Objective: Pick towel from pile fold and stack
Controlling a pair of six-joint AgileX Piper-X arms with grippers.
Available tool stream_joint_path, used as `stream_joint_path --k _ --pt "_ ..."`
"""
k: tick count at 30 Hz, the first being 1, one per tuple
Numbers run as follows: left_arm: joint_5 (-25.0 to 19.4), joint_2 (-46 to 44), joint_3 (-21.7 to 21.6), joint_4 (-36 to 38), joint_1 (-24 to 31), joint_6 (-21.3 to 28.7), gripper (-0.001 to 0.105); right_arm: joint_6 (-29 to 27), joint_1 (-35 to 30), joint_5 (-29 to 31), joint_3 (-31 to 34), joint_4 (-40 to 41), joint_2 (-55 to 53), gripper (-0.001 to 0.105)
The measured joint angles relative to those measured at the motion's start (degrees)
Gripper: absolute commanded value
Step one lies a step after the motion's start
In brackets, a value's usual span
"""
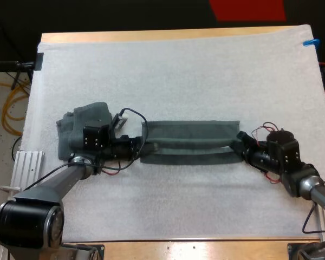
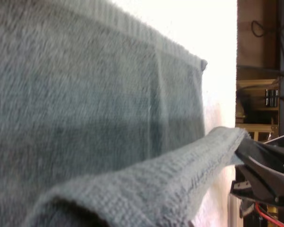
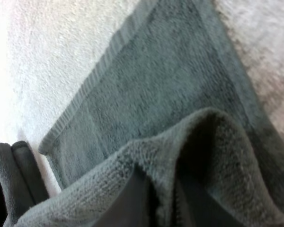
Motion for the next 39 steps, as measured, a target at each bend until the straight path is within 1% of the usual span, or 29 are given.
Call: stream_joint_path --k 5,7,9,11,12,13,14,16,17,18,19,20,21,22,23,24,27,32,36,39 --pt "-1.94 0.1 -0.35 -0.2 0.0 0.04 0.0 -0.27 -0.06 0.14 -1.03 -0.91 1.04 0.0" --pt "-2.49 0.08 -0.35 -0.2 0.0 0.79 0.0 -0.44 -0.06 0.26 -1.03 -1.13 1.02 0.0" --pt "-2.57 0.08 -0.35 -0.2 0.0 1.78 0.0 -2.11 -0.06 0.26 -1.03 -1.5 1.02 0.0" --pt "-2.7 0.08 -0.46 -0.2 0.0 2.86 0.005 -4.55 -0.06 0.26 -1.03 -1.99 1.02 0.0" --pt "-2.71 0.08 -0.44 -0.2 0.0 3.57 0.009 -5.58 -0.06 0.26 -1.03 -2.17 1.02 0.0" --pt "-2.71 0.08 -0.44 -0.2 0.0 4.3 0.016 -6.13 -0.06 0.26 -1.03 -2.28 1.02 0.0" --pt "-2.75 0.08 -0.44 -0.2 0.0 4.99 0.02 -6.33 -0.18 0.26 -1.03 -2.29 1.02 0.001" --pt "-2.85 0.08 -0.44 -0.2 0.0 6.12 0.038 -6.58 -0.16 0.26 -1.03 -2.27 1.02 0.011" --pt "-3.03 0.08 -0.44 -0.2 0.0 6.52 0.045 -6.7 -0.16 0.26 -1.03 -2.27 1.02 0.015" --pt "-3.17 0.08 -0.44 -0.2 0.0 6.88 0.054 -6.94 -0.16 0.27 -1.03 -2.3 1.02 0.024" --pt "-3.47 0.08 -0.44 -0.2 0.0 7.41 0.062 -7.34 -0.16 0.36 -1.03 -2.49 1.02 0.036" --pt "-3.94 0.08 -0.44 -0.28 0.0 7.53 0.065 -7.99 -0.16 0.36 -1.03 -2.62 1.02 0.045" --pt "-4.15 0.08 -0.46 -0.52 0.0 7.52 0.067 -8.69 -0.16 0.36 -1.03 -3.01 1.02 0.057" --pt "-4.41 0.08 -0.55 -0.79 0.0 7.52 0.067 -9.39 -0.16 0.36 -1.03 -3.71 1.02 0.068" --pt "-5.03 0.08 -0.75 -0.85 0.0 7.52 0.067 -10.09 -0.16 0.36 -1.03 -4.64 1.02 0.072" --pt "-5.56 0.08 -1.11 -0.83 0.0 7.54 0.067 -10.91 -0.16 0.36 -1.03 -6.08 1.02 0.074" --pt "-6.84 0.08 -3.33 -0.83 0.0 7.69 0.067 -13.12 -0.16 0.39 -1.03 -11.86 1.02 0.072" --pt "-7.11 0.08 -9.1 -0.69 0.0 7.69 0.067 -15.62 -0.16 1.57 -1.24 -21.99 1.02 0.07" --pt "-6.16 -1.11 -12.54 -0.55 0.0 7.69 0.067 -16.61 -0.16 1.53 -3.72 -23.8 1.02 0.07" --pt "-6.14 -3.4 -13.33 -0.55 0.0 7.74 0.063 -17.81 -0.16 0.31 -6.31 -23.79 1.02 0.069"
